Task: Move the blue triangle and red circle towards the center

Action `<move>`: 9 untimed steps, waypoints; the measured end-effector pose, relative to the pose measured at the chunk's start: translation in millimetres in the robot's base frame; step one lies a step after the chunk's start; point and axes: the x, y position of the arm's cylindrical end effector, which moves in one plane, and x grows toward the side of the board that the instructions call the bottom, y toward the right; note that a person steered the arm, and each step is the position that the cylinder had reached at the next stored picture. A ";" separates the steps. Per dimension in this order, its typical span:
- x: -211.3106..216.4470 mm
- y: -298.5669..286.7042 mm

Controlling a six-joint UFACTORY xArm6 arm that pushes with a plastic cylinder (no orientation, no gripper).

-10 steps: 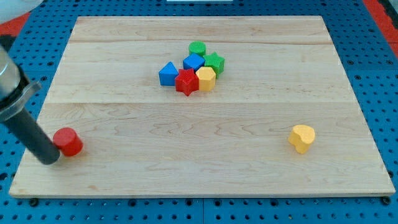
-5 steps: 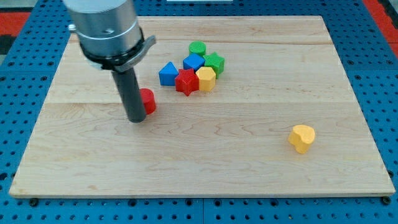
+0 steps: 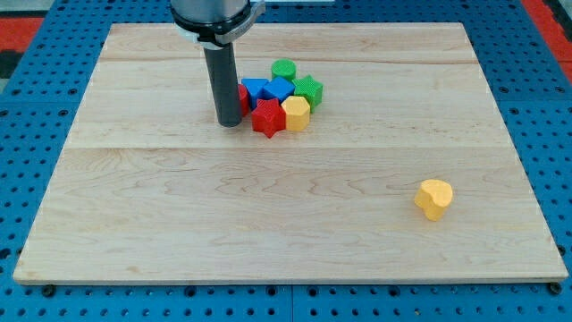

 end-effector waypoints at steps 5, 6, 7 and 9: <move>-27.0 -3.4; -42.5 -4.7; -65.6 -7.3; -36.1 18.5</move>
